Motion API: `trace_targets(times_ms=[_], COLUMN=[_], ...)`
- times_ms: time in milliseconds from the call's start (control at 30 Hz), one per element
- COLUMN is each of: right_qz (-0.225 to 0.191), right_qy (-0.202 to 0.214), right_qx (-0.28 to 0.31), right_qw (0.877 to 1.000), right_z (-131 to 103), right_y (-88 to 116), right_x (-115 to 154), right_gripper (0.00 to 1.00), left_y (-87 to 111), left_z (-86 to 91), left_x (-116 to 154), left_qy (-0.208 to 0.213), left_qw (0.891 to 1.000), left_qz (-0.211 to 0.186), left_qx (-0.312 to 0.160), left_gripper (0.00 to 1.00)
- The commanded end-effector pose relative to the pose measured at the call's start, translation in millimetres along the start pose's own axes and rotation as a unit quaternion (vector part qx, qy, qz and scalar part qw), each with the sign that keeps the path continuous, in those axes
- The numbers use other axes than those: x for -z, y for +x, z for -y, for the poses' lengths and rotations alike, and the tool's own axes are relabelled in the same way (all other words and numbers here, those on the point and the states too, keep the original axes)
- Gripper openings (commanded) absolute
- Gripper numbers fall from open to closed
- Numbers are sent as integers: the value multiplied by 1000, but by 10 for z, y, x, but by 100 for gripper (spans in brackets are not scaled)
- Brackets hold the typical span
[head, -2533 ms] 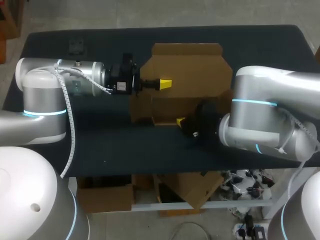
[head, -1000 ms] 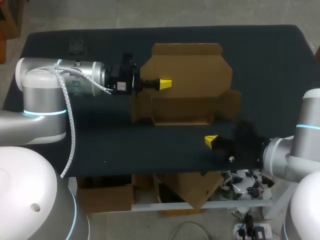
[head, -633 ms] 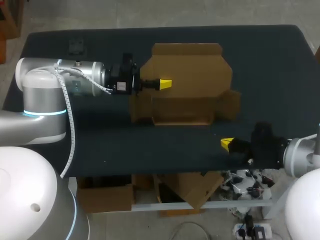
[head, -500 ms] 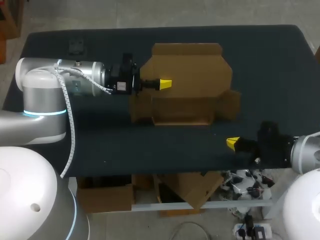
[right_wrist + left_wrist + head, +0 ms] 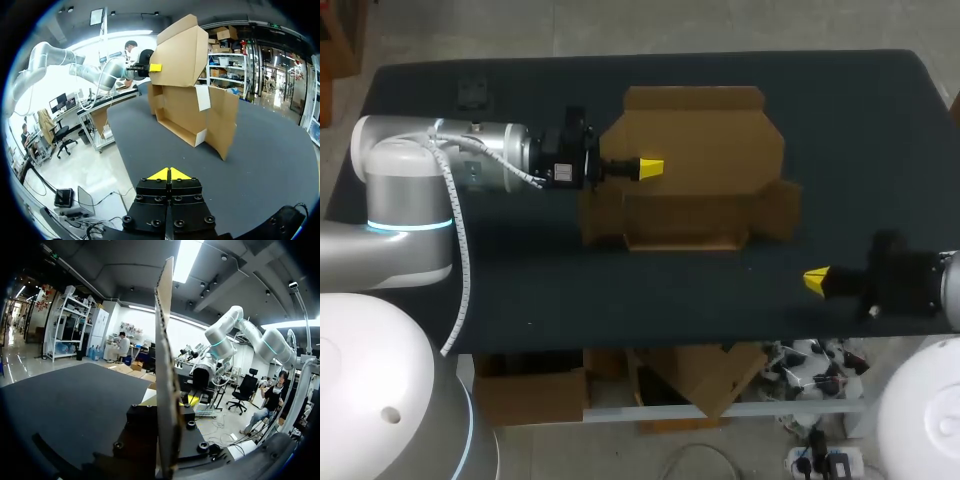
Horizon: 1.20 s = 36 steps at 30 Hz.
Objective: Assemble the packaging by folding the flat box into shape, placing the metal phone stand inside, and closing the box properly
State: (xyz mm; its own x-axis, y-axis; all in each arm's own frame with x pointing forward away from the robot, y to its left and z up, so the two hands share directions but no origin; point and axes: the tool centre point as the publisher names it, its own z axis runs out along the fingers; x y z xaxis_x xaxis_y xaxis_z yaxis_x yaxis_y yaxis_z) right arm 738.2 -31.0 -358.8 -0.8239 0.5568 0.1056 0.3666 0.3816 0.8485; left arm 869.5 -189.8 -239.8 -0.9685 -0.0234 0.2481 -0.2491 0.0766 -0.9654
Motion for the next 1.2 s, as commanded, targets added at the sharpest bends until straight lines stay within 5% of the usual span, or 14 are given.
trace_targets(times_ms=[33, 100, 400, 1200], right_qz=[-3, -1, 15, 6], right_qy=[4, 5, 15, 3], right_qx=[2, 3, 25, 66], right_qw=[1000, 1000, 999, 998], right_z=[-10, -6, -5, -142], right_y=[-72, -116, -347, -780], right_x=[64, 66, 112, -78], right_gripper=[2, 20, 42, 47], left_y=[-15, -15, -15, -15], left_z=[-43, -43, -43, -43], left_x=[3, 3, 3, 3], left_qy=[0, 0, 0, 0], left_qw=[1000, 1000, 1000, 1000], left_qz=[-1, -1, -1, -1], left_qx=[0, 0, 0, 0], left_gripper=[0, 0, 0, 0])
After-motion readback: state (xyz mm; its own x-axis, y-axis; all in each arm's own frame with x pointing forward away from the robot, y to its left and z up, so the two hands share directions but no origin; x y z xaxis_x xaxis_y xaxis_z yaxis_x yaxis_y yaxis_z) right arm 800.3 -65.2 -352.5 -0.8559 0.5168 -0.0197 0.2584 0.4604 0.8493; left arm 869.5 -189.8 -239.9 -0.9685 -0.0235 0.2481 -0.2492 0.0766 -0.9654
